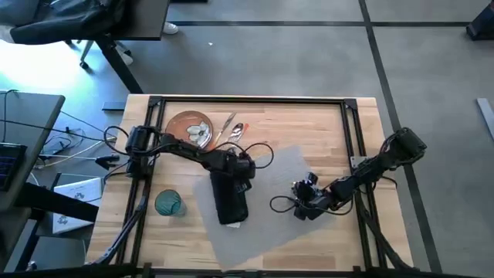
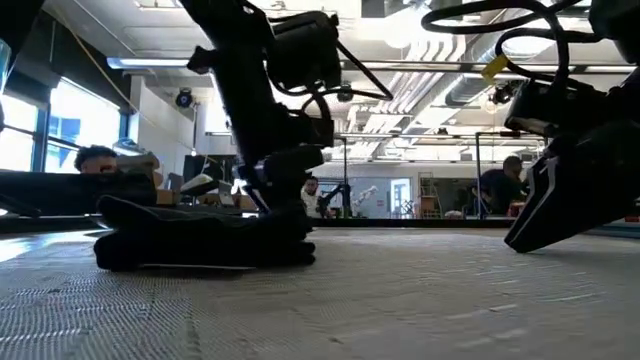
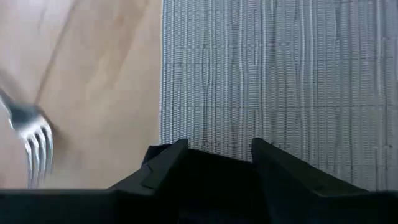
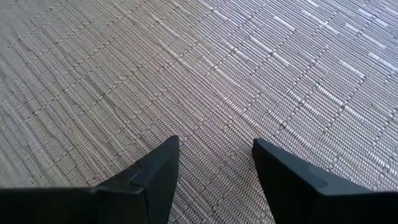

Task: Set table place
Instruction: Fold the black napkin, then adjust the gray mat

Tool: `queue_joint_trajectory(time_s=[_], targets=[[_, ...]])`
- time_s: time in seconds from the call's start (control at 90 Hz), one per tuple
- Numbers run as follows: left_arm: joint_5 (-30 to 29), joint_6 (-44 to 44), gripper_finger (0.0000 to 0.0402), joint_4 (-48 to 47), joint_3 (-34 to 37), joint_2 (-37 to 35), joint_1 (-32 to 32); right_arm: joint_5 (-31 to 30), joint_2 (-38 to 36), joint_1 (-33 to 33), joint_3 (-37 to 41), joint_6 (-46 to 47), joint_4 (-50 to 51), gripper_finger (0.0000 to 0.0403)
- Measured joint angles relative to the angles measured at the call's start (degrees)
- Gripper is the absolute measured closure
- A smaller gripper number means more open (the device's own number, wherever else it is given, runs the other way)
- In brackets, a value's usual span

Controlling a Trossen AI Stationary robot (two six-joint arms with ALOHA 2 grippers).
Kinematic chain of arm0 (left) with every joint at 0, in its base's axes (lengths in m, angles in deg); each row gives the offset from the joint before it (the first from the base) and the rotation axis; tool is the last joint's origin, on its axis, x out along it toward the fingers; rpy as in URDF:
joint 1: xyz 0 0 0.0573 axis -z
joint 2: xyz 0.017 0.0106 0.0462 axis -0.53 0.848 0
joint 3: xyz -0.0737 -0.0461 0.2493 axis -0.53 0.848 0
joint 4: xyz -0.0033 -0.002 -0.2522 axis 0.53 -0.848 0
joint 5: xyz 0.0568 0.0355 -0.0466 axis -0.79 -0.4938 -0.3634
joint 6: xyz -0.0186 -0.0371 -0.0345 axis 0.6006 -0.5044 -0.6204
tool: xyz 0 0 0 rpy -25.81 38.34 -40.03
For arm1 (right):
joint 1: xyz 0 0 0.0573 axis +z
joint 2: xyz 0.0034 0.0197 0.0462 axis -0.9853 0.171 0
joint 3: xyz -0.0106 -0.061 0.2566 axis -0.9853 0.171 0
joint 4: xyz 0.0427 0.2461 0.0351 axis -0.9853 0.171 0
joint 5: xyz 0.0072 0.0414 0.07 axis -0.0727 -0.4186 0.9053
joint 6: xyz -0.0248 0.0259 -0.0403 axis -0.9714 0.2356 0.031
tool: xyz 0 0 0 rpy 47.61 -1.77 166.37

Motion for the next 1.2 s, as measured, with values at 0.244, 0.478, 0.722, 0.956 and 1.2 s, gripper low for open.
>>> queue_joint_trajectory(time_s=[0.244, 0.478, 0.722, 0.956, 1.2], targets=[[0.2, -5.8, 0.0241, -6.6, 0.0, -1.1, 3.4, 0.0, 0.0, 0.0, 0.0, -0.8, 1.2, 0.021], [-1.1, -8.0, 0.0241, -5.3, -2.4, -6.5, 7.0, 0.8, -2.7, -1.2, 0.2, -4.2, 2.6, 0.021], [-6.0, -11.5, 0.0241, -3.6, -3.1, -8.1, 13.5, 2.6, -10.7, -6.0, -0.6, -17.9, 3.6, 0.021], [-5.6, -16.1, 0.0241, -1.3, -3.1, -3.7, 18.4, 14.2, -11.1, -15.1, -0.6, -30.5, 6.3, 0.021], [4.3, -28.1, 0.0241, -0.6, -5.8, -4.3, 27.1, 21.2, -11.5, -18.8, -0.6, -35.7, 12.5, 0.021]])
